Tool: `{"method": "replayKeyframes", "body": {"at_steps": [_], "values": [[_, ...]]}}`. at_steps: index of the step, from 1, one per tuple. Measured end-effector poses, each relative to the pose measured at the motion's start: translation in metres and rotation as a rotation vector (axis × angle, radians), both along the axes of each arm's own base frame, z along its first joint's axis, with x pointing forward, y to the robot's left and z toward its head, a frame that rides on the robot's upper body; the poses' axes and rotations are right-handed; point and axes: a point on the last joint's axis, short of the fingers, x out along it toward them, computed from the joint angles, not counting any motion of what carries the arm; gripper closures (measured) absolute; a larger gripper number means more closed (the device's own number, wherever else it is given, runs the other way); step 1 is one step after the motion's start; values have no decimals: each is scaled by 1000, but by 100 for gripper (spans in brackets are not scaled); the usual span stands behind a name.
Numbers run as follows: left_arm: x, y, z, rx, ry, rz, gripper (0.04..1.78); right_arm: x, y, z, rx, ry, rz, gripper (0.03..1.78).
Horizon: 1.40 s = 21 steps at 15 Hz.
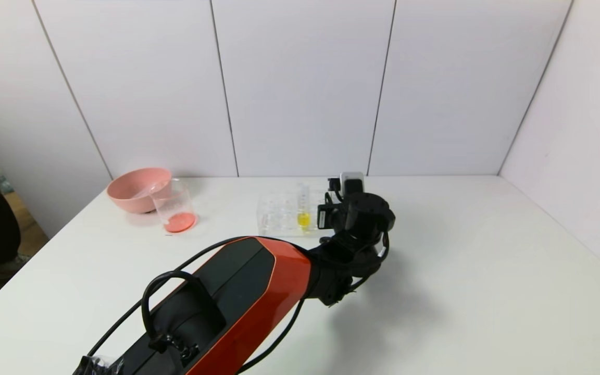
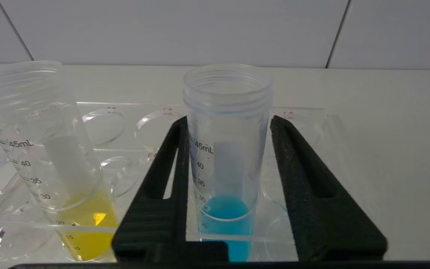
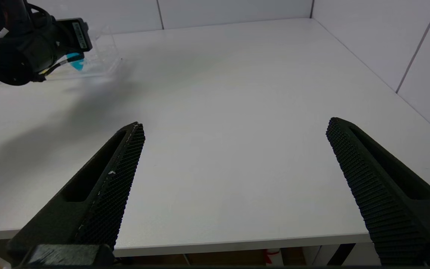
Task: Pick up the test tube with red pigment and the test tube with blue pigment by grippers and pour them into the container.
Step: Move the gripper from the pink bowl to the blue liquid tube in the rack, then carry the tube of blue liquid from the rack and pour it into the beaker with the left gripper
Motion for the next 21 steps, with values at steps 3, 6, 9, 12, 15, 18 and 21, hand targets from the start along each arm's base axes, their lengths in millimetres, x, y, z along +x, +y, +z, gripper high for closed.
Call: {"method": "replayKeyframes", "body": {"at_steps": [3,6,9,12,15,18,21], "values": [[0,0,0,0,0,1,134,0,0,0,0,0,-1,4],[0,0,0,-2,-1,1,133,0,0,0,0,0,-1,4],[0,0,2,-2,-2,0,133,0,0,0,0,0,-1,4],[-3,1,15,17,-9,-2,133,0,0,0,0,0,-1,4],[-7,5,43,15,-19,-7,133,0,0,0,0,-1,0,4],[-11,10,70,27,-37,-13,133,0,0,0,0,0,-1,4],[-15,12,86,14,-56,-17,133,0,0,0,1,0,0,4]]}}
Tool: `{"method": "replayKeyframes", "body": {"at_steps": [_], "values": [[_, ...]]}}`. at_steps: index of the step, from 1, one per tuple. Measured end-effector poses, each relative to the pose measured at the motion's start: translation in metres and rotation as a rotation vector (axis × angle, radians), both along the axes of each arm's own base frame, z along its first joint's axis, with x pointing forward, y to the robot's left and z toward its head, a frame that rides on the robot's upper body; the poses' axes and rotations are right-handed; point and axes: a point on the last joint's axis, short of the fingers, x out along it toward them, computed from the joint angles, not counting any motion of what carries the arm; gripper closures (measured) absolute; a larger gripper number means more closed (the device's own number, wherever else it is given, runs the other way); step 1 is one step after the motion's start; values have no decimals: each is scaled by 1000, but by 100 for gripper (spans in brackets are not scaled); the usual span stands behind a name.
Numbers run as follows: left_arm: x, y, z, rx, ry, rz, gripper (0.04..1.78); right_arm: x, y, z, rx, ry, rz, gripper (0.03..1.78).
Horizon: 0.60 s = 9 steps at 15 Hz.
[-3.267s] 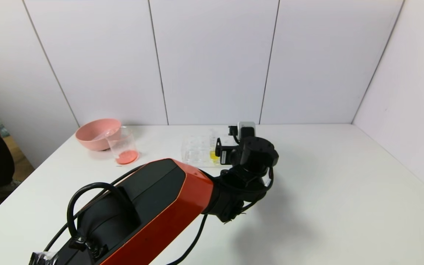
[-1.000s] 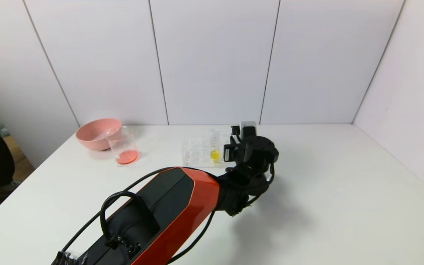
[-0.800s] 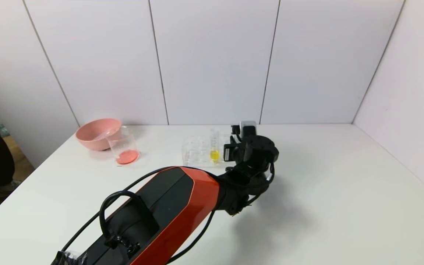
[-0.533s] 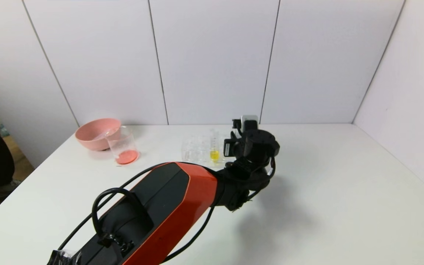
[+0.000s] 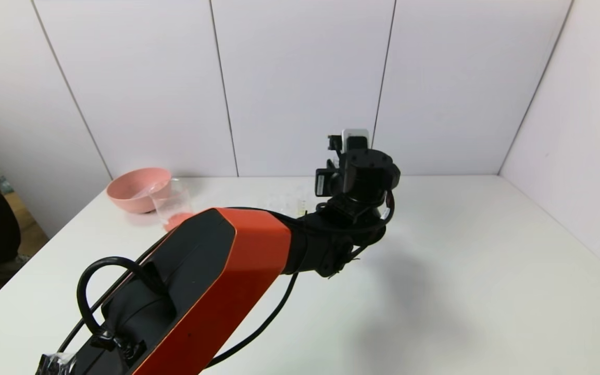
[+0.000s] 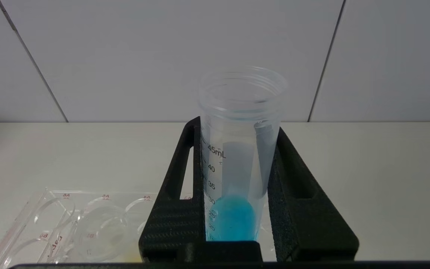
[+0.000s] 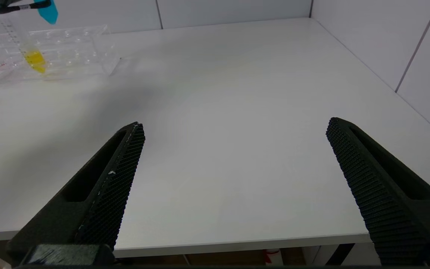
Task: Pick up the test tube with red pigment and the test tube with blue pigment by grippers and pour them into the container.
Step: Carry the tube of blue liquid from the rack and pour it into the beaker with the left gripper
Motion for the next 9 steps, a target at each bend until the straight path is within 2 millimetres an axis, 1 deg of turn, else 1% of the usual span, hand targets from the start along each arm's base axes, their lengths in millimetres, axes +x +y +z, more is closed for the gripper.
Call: {"method": "replayKeyframes", "body": {"at_steps": [6,9], "values": [[-3,2,11,-22,-17,-2,133,0,0,0,0,0,0,4],[-6,6,22,-45,-28,1,133,0,0,0,0,0,0,4]]}}
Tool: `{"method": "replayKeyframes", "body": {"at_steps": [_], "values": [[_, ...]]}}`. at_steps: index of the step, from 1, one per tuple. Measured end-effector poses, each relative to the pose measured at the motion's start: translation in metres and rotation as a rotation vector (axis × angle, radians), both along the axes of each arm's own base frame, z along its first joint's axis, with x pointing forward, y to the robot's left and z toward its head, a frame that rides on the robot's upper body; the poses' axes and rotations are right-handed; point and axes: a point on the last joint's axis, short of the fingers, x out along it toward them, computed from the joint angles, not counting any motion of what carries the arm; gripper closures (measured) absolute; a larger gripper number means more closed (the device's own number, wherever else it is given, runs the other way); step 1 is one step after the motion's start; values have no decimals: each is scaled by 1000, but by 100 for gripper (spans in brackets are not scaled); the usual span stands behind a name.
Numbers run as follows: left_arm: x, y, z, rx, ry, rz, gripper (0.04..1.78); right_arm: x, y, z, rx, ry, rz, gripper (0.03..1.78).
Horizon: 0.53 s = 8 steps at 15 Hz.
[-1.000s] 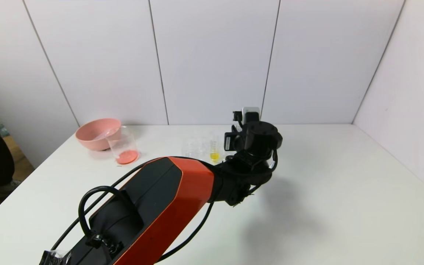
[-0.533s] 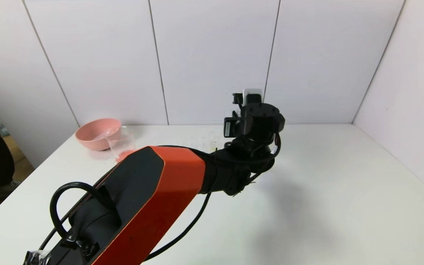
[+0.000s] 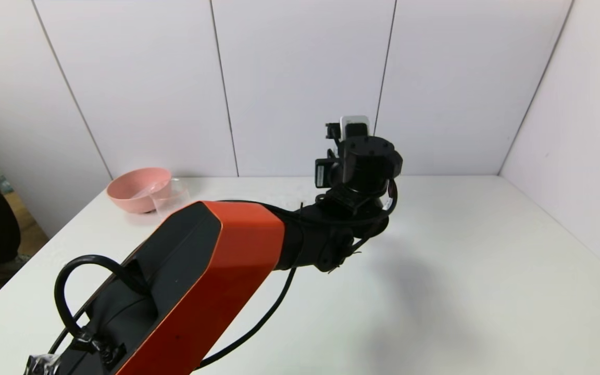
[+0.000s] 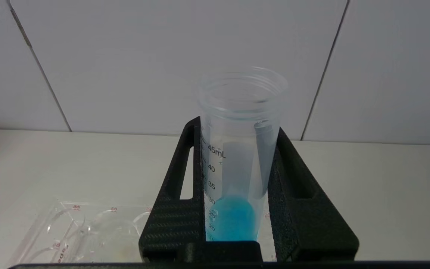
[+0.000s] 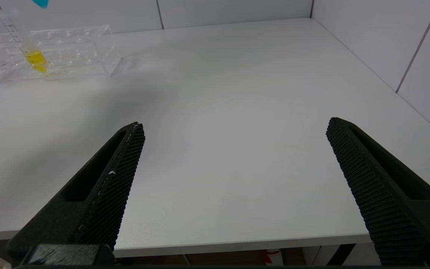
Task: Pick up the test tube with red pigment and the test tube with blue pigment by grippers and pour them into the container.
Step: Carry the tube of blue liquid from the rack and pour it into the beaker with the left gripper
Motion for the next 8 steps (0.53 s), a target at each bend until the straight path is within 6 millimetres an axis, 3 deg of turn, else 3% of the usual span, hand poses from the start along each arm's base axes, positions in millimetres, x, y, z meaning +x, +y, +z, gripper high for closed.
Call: {"method": "replayKeyframes", "body": {"at_steps": [4,8], "values": [[-14,17,4,24,43,-47,133,0,0,0,0,0,0,4],[-42,51,15,52,102,-161,133,0,0,0,0,0,0,4]]}}
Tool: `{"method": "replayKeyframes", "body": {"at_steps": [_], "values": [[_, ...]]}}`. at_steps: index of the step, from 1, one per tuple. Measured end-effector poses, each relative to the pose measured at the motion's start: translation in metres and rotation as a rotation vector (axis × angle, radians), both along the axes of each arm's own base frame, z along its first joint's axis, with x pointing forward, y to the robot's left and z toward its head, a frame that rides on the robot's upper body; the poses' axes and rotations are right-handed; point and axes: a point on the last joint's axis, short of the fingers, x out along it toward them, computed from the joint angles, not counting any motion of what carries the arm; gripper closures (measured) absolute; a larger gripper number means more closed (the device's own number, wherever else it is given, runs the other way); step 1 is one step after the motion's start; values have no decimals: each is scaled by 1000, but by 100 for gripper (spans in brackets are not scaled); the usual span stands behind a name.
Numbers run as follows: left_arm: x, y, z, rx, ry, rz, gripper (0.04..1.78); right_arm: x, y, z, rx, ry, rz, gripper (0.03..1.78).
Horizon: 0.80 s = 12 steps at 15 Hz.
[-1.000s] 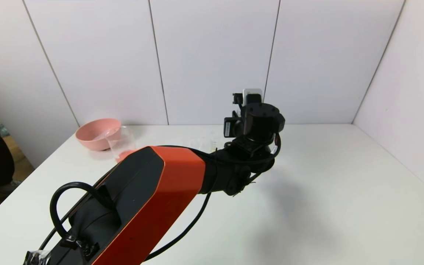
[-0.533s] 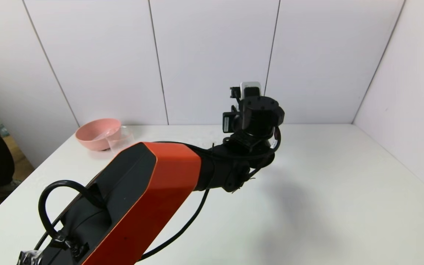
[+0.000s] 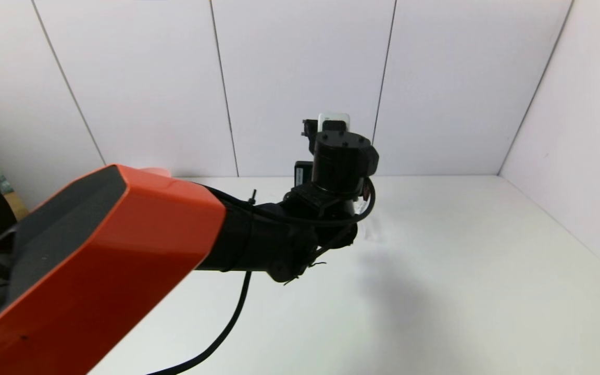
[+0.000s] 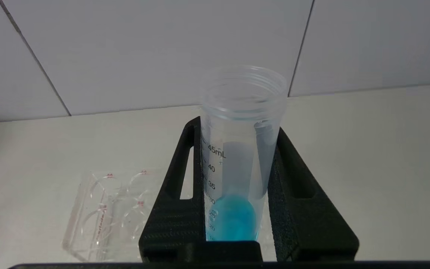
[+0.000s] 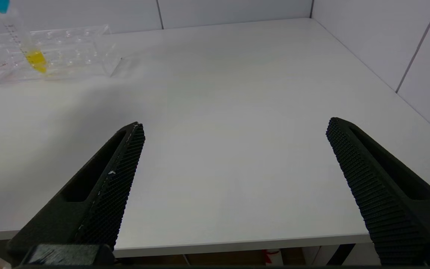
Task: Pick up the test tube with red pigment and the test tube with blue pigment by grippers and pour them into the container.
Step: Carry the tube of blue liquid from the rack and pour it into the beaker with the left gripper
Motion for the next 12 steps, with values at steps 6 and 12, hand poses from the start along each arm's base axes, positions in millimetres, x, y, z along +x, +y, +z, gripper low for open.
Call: {"method": "replayKeyframes", "body": {"at_steps": [6,12], "values": [[-39,85,31,16,22,-163,133,0,0,0,0,0,0,4],[-72,217,45,30,82,-216,133,0,0,0,1,0,0,4]]}}
